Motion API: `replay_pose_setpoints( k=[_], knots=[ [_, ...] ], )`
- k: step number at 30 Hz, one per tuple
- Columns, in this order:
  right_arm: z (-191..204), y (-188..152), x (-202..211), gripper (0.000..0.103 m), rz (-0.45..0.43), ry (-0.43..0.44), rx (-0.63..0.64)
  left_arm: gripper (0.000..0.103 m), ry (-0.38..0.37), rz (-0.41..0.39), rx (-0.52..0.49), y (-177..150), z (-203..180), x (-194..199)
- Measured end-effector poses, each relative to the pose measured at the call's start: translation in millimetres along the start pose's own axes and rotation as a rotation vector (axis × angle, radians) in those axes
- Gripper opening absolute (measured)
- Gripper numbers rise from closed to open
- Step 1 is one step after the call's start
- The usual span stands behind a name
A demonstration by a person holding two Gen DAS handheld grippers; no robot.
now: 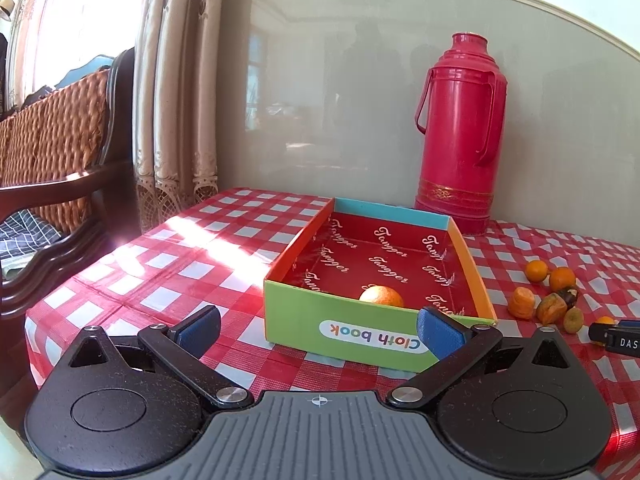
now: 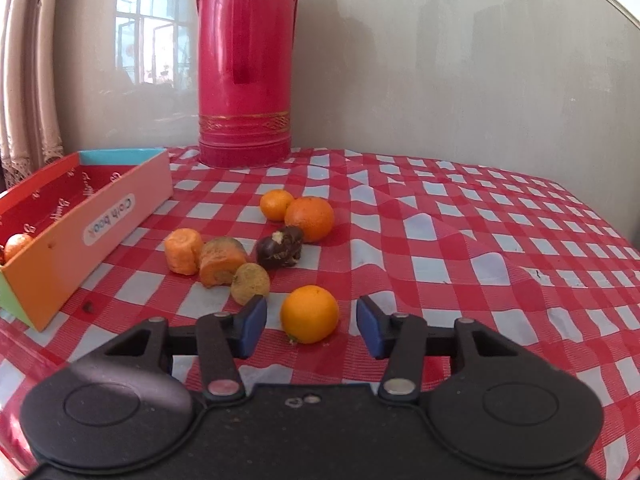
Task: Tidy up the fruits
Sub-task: 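Close the right gripper on the orange, then carry the orange with the right gripper into the box and release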
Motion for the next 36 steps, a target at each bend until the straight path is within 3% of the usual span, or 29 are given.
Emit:
replay_pose_setpoints(
  k=[2,4,15,25,33,34,35,36],
  knots=[
    [-0.9,-0.7,-4.9,0.041,0.016,-0.009,-0.01,0.103,0.006,0.001,0.001,-0.9,3.6,-0.4],
    [-0.3,-2.8,-10.3,0.025,0.048,-0.01,-0.012,0.103,0.01,0.005,0.006,-2.1,7.3,-1.1],
    [28.2,8.2,9.4,0.024,-0.057,0.072,0.007,0.103,0.038,0.018,0.006,-8.3,26.0,-1.4],
    [96.5,17.1,43.1,0.024,-0.215,0.297,0.03,0.103,0.086,0.05,0.022,-19.5,54.2,-2.4],
    [151.7,8.1,43.7,0.025,-0.204,0.405,0.088,0.103,0.095,0.07,0.006,-24.1,58.4,-4.8],
    [155.3,7.5,42.0,0.026,-0.198,0.41,0.09,0.103,0.096,0.072,0.002,-24.2,58.7,-4.7],
    [159.6,6.3,38.3,0.038,-0.192,0.41,0.094,0.103,0.095,0.074,-0.002,-24.3,58.6,-5.1],
    [162.6,4.8,36.0,0.065,-0.185,0.403,0.103,0.103,0.096,0.076,-0.005,-24.4,58.7,-5.1]
  ],
)
Point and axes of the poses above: each gripper's, at about its wrist camera, not at the fingertips, and x roughly against the way its jaws point, z to its left, y to its top, the point moved 6 cm from there along -x, roughly the way its jaws point, and after that the axes turned 13 degrees about -x, right-handed, at the moved point
